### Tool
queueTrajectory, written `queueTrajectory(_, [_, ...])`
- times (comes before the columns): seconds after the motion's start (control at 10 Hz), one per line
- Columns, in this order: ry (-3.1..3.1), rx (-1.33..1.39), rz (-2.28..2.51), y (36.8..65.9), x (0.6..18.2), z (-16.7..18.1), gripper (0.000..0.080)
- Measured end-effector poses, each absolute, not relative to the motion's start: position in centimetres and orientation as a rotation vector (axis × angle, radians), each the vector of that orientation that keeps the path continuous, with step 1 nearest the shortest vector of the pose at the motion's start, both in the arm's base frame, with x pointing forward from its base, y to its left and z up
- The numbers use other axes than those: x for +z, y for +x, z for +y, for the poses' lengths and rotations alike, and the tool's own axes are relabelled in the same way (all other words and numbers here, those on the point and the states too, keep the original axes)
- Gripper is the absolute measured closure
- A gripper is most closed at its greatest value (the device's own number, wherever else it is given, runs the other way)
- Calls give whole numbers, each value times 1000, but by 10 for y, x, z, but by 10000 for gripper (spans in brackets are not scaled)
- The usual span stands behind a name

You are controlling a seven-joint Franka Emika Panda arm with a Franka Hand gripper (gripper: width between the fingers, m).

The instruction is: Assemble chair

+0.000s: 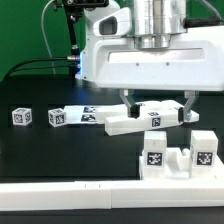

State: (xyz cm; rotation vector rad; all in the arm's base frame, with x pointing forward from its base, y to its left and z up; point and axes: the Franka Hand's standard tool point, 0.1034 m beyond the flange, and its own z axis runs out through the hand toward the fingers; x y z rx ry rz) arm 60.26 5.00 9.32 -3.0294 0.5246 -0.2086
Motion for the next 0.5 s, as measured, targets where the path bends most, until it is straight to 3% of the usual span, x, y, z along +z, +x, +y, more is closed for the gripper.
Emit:
queueTrajectory(0.2, [-3088,-249,172,601,91,37,151])
queueTrajectory(0.5, [-3113,-247,62,601,91,35,151])
